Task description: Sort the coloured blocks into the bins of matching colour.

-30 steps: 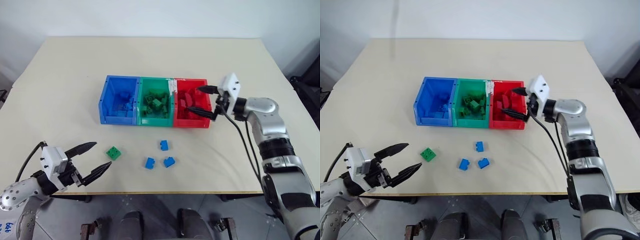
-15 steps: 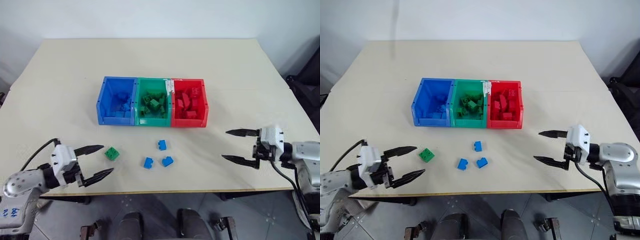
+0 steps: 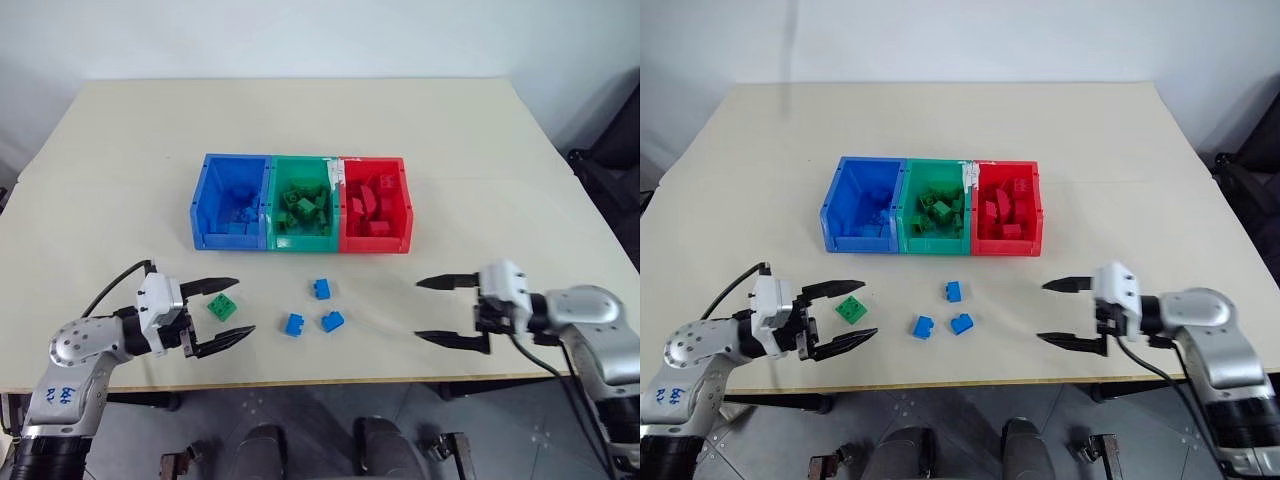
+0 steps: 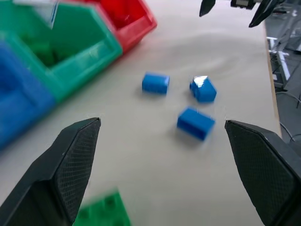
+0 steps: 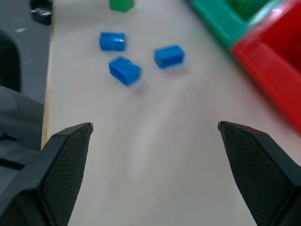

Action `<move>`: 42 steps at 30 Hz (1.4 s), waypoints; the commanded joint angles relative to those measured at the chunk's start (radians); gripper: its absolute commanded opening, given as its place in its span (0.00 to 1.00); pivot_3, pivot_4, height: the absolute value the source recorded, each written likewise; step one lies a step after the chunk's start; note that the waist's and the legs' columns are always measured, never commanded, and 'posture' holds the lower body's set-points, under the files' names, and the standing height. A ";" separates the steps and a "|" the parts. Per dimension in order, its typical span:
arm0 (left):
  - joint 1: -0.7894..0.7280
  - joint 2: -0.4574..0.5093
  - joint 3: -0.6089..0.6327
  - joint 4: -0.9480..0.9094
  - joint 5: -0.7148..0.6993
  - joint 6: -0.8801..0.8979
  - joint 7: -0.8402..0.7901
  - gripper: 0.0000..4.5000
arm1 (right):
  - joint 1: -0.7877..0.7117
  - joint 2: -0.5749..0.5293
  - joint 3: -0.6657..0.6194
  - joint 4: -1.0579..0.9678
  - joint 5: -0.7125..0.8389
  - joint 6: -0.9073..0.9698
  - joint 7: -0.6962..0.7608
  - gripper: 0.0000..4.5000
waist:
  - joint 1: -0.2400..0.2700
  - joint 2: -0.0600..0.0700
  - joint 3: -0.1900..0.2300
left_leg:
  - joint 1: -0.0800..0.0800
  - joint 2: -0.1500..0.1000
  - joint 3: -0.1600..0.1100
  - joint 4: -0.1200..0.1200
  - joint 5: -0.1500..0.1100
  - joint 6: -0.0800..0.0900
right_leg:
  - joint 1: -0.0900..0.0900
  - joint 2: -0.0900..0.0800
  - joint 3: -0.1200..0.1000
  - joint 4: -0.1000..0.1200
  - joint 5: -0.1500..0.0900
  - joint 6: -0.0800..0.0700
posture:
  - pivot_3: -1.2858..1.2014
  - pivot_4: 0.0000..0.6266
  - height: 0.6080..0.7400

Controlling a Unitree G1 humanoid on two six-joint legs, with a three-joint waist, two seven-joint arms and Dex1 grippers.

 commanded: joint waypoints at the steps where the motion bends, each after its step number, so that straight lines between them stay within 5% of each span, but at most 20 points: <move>1: 0.048 0.017 0.067 -0.007 -0.016 -0.015 0.005 1.00 | -0.066 0.044 0.091 -0.038 -0.039 0.059 -0.028 0.99 | 0.002 0.000 0.000 | 0.000 0.000 0.000 0.000 0.000 0.000 | 0.000 0.000 0.000 0.000 0.000 0.000 | 0.52 0.24 1.00; 13: 0.244 -0.015 0.182 -0.117 -0.026 -0.024 0.070 1.00 | -0.193 0.223 0.335 0.121 -0.268 -0.057 -0.083 0.99 | -0.003 -0.001 -0.001 | -0.001 -0.001 -0.006 0.000 -0.006 0.005 | 0.000 -0.001 -0.001 0.000 0.000 0.000 | 0.52 0.24 1.00; 16: 0.253 -0.026 0.177 -0.136 -0.024 -0.019 0.088 1.00 | -0.184 0.250 0.347 0.129 -0.297 -0.071 -0.102 0.86 | -0.003 -0.001 -0.001 | -0.001 0.000 -0.005 0.000 -0.006 0.005 | 0.000 0.000 -0.001 0.000 0.000 -0.001 | 0.52 0.24 1.00; 25: 0.239 -0.034 0.160 -0.129 -0.021 -0.021 0.103 1.00 | -0.186 0.250 0.333 0.130 -0.290 -0.073 -0.105 0.20 | -0.001 -0.001 -0.001 | -0.001 0.000 -0.005 0.001 -0.006 0.005 | 0.000 0.000 -0.001 0.000 0.000 -0.001 | 0.52 0.24 1.00; 28: 0.230 -0.044 0.169 -0.121 -0.027 -0.023 0.116 1.00 | -0.203 0.254 0.308 0.092 -0.234 -0.036 -0.081 0.19 | -0.001 -0.001 -0.001 | -0.001 0.000 -0.005 0.001 -0.006 0.005 | 0.000 0.000 -0.001 0.000 0.000 -0.001 | 0.52 0.24 1.00; 37: 0.253 -0.104 0.223 -0.118 -0.060 -0.012 0.191 1.00 | -0.502 0.513 0.227 0.182 -0.140 0.172 -0.256 0.19 | -0.023 -0.001 0.000 | -0.001 0.004 -0.007 0.000 -0.006 0.002 | -0.004 0.002 -0.002 0.002 -0.001 -0.003 | 0.52 0.24 1.00; 42: 0.223 -0.121 0.212 -0.105 -0.056 -0.014 0.218 1.00 | -0.791 0.726 0.232 0.577 -0.272 -0.012 -0.450 0.19 | -0.032 -0.001 -0.001 | -0.004 0.002 -0.003 0.000 -0.005 -0.001 | -0.008 -0.001 -0.002 0.007 -0.001 -0.003 | 0.52 0.24 1.00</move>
